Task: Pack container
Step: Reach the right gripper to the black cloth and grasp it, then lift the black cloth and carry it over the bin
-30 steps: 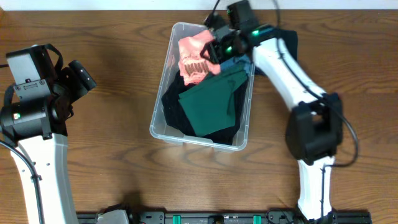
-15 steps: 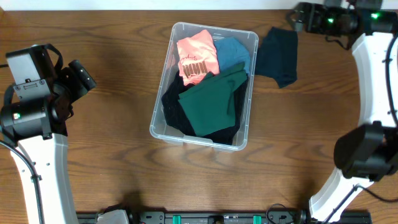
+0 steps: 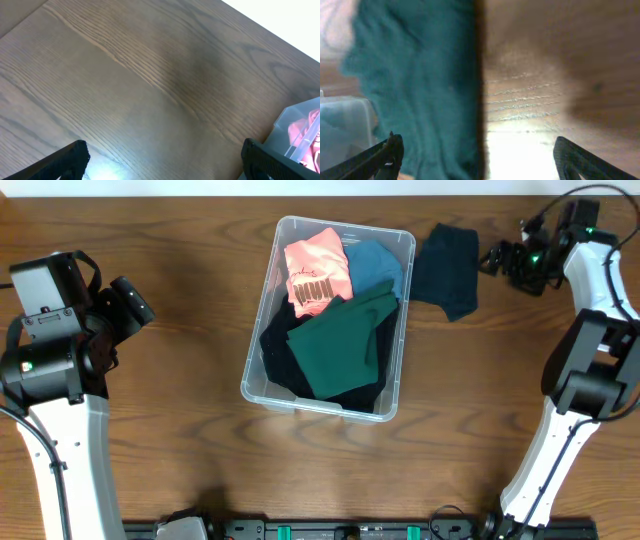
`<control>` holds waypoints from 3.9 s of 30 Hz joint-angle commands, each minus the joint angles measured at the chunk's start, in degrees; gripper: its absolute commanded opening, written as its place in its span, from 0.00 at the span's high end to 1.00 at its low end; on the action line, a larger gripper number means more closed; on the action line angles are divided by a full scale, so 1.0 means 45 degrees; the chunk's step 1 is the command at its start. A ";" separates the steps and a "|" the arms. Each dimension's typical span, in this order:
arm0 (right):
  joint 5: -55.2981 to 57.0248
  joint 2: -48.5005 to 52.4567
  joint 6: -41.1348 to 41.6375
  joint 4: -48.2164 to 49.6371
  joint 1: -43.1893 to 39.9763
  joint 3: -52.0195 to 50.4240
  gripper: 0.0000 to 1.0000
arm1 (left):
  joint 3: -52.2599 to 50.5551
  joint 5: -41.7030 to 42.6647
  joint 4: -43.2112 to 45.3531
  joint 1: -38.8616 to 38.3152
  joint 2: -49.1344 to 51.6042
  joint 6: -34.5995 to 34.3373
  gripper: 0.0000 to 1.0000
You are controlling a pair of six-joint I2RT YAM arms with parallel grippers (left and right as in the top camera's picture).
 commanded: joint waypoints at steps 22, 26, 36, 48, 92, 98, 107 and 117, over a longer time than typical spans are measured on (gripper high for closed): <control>-0.1943 0.2191 0.1525 0.1141 0.1127 -0.0053 0.55 | -0.0053 -0.0155 -0.0029 0.0044 0.0058 0.0257 0.02; -0.1865 0.2191 0.1987 0.1141 0.0908 -0.0053 0.59 | -0.0053 -0.0155 -0.0029 0.0044 0.0058 0.0257 0.02; -0.2137 0.2191 0.0860 -0.0767 0.0510 -0.0053 0.24 | -0.0053 -0.0155 -0.0029 0.0044 0.0058 0.0257 0.02; -0.2278 0.2210 0.0466 0.0704 0.1525 -0.0058 0.01 | -0.0053 -0.0155 -0.0029 0.0044 0.0058 0.0257 0.02; -0.2404 0.2215 0.4600 0.5950 0.2127 -0.3891 0.88 | -0.0053 -0.0155 -0.0029 0.0044 0.0058 0.0257 0.02; -0.3196 0.2103 0.4639 0.6154 0.1943 -0.3881 0.99 | -0.0053 -0.0155 -0.0029 0.0044 0.0058 0.0257 0.02; -0.4818 -0.0661 0.4629 0.6436 0.1307 -0.3876 0.99 | -0.0053 -0.0155 -0.0029 0.0044 0.0058 0.0257 0.02; -0.4726 -0.5547 0.4056 0.7062 0.1588 -0.3876 0.99 | -0.0053 -0.0155 -0.0029 0.0044 0.0058 0.0257 0.02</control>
